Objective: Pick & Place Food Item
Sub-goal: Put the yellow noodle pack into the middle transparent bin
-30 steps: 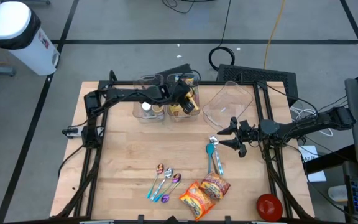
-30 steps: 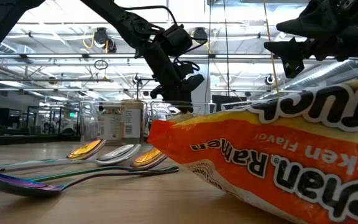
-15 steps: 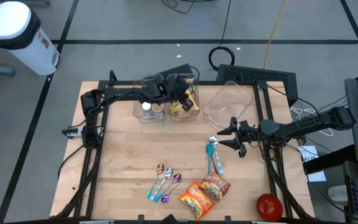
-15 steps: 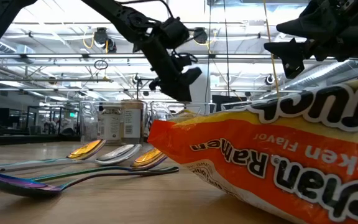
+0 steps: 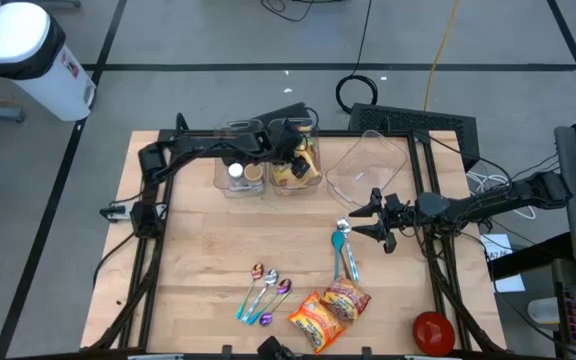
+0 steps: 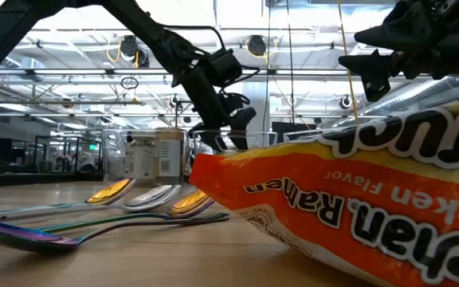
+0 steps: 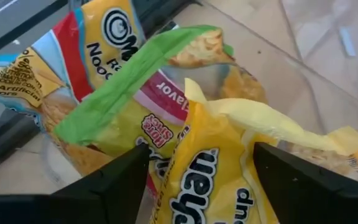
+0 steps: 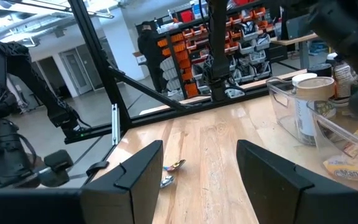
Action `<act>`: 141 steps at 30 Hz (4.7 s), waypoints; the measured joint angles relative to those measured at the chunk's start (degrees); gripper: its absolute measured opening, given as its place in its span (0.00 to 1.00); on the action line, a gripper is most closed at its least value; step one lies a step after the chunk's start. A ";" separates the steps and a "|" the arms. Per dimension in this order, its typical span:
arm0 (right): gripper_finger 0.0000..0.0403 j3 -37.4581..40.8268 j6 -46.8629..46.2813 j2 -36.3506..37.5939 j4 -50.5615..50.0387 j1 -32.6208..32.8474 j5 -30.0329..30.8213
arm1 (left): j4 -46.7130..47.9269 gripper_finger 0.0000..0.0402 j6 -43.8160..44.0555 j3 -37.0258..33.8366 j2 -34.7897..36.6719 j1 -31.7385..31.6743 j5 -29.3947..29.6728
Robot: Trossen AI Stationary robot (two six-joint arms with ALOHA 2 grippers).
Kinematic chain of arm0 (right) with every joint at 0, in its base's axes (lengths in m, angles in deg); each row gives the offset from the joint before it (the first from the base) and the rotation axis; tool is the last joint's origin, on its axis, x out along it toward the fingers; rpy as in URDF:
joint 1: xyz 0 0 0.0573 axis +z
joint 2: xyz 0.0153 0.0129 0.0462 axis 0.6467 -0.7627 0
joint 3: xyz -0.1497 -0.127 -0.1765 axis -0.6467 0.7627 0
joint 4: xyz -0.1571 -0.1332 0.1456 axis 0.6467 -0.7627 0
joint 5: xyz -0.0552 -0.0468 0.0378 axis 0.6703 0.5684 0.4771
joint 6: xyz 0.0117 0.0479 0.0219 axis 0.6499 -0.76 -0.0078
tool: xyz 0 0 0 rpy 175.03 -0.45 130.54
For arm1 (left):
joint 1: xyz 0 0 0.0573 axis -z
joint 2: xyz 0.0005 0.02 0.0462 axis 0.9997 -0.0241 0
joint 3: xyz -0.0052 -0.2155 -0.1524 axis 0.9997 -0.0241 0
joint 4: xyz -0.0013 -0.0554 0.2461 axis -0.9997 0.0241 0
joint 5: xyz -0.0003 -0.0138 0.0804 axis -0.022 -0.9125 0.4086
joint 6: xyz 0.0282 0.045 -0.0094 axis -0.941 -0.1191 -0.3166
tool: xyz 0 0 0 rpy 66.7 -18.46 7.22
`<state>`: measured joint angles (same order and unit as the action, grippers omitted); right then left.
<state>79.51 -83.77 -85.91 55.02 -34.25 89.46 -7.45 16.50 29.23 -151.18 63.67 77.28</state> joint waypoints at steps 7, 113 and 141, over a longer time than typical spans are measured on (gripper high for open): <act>0.49 0.00 0.07 0.00 -0.07 0.00 0.00 | -0.80 0.60 0.00 0.02 0.18 0.08 0.31; 0.49 0.00 0.39 0.00 -0.74 0.00 0.20 | -76.06 0.01 23.28 -35.15 10.65 1.38 3.13; 0.49 0.00 0.39 0.00 -0.31 -0.01 0.46 | -72.91 0.01 25.46 -34.71 10.46 4.49 17.25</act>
<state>79.51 -83.38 -85.91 54.72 -34.26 89.92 -80.36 41.96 -5.48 -140.72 68.16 94.53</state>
